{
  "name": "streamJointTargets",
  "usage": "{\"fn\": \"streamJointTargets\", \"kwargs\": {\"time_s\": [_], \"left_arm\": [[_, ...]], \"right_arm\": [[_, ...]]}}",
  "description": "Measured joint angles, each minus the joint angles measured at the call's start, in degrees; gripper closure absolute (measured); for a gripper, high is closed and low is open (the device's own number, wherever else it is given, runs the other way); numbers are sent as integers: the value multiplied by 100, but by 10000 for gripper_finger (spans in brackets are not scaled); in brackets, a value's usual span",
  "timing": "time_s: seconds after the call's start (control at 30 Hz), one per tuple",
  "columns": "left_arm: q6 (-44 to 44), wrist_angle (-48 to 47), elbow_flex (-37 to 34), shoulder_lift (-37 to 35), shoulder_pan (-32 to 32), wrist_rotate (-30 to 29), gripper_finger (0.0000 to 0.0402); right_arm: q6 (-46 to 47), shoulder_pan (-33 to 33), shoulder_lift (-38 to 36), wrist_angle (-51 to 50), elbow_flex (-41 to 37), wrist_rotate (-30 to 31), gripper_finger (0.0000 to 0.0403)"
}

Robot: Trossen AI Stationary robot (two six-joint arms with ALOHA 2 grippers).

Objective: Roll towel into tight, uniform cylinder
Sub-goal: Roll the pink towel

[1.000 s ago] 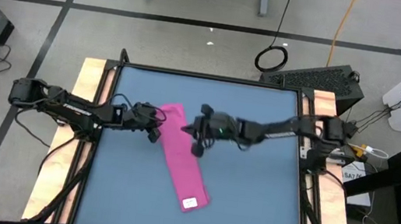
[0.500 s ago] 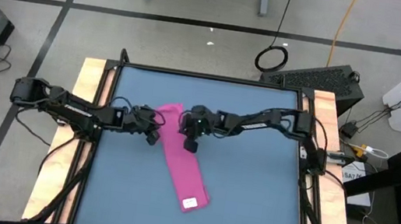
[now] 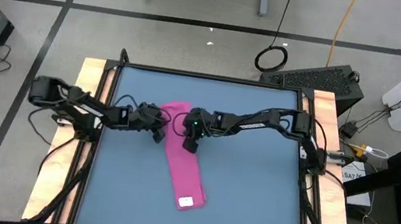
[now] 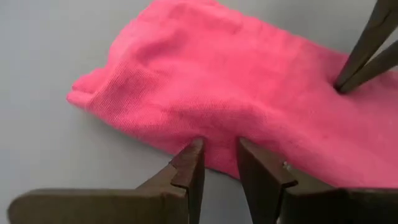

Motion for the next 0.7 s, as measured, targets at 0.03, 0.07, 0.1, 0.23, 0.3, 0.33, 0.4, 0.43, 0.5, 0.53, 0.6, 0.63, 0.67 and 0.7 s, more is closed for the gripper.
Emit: {"fn": "streamJointTargets", "kwargs": {"time_s": [0.03,0.07,0.1,0.23,0.3,0.33,0.4,0.43,0.5,0.53,0.6,0.63,0.67,0.7], "left_arm": [[121,210,-8,106,64,24,302],[234,457,2,236,124,52,302],[351,640,25,356,186,51,302],[747,805,139,584,350,57,302],[915,801,176,582,409,64,302],[965,781,198,563,449,62,302],[1052,675,208,437,514,45,302],[1053,632,223,381,530,41,302],[1055,407,224,211,548,40,302],[1057,319,225,110,551,42,302],[1049,150,226,-82,553,40,302],[1030,38,226,-187,553,38,302],[968,-59,222,-288,551,39,302],[919,-61,221,-358,533,52,302]], "right_arm": [[88,9,-4,-90,-2,110,403],[178,17,-3,-155,-4,209,403],[265,19,-8,-189,-7,275,403],[564,6,-66,-197,-15,416,403],[625,-27,-119,-272,-29,667,403],[645,-47,-125,-283,-35,840,403],[691,-98,-155,-305,-35,954,403],[725,-116,-190,-349,-35,940,403],[750,-123,-252,-403,-48,814,403],[744,-120,-307,-466,-50,741,403],[715,-85,-456,-705,-68,692,403],[676,-72,-534,-828,-76,660,403],[636,-65,-625,-951,-76,626,403],[606,-57,-723,-1102,-76,616,403]]}}
